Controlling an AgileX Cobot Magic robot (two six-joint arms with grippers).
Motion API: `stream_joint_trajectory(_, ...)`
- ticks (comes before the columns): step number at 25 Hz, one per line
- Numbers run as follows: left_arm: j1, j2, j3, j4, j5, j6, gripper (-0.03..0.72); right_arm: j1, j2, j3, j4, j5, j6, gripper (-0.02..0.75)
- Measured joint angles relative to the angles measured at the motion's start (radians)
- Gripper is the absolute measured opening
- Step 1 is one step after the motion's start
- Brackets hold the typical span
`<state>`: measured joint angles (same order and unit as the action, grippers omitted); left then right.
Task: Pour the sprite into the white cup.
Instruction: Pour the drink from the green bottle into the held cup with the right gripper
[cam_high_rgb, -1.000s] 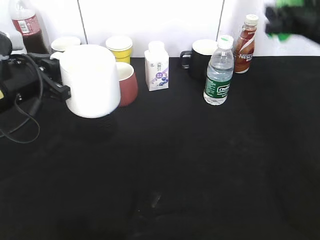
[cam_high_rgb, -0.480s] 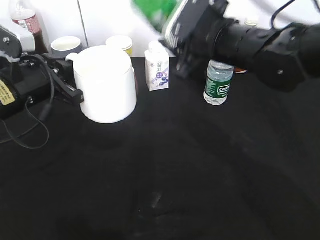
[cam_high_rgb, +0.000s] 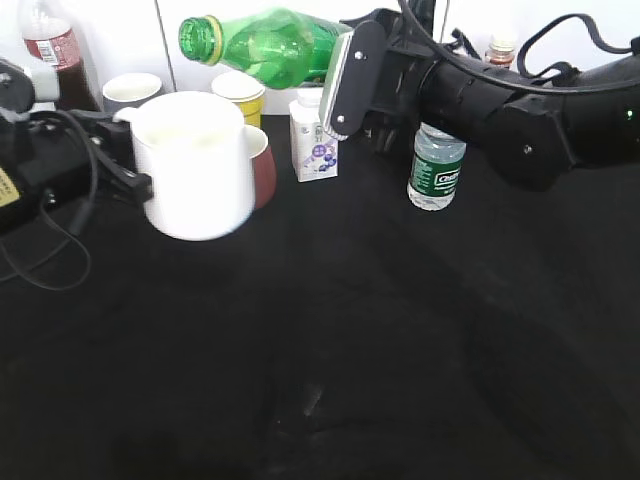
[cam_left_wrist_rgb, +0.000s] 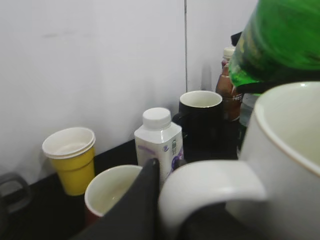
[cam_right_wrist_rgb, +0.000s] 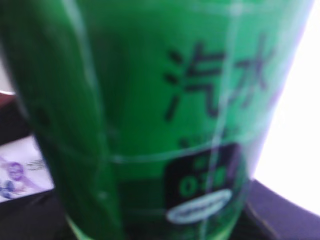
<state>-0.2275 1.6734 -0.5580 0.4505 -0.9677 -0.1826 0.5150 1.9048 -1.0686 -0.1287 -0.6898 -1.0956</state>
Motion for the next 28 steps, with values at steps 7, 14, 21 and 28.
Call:
stream_joint_trajectory(7, 0.008, 0.0, 0.0, 0.053, 0.001, 0.0, 0.057, 0.0, 0.001, 0.0, 0.052, -0.026, -0.196, 0.397)
stream_joint_trajectory(14, 0.008, 0.0, 0.0, 0.07, 0.001, 0.0, 0.057, 0.0, 0.001, 0.0, 0.072, -0.073, -0.293, 0.397)
stream_joint_trajectory(21, 0.008, 0.0, 0.0, 0.07, -0.018, 0.001, 0.057, 0.0, 0.001, 0.0, 0.085, -0.078, -0.348, 0.397)
stream_joint_trajectory(28, 0.008, 0.0, 0.0, 0.074, -0.023, 0.001, 0.057, 0.0, 0.001, 0.0, 0.099, -0.083, -0.387, 0.397)
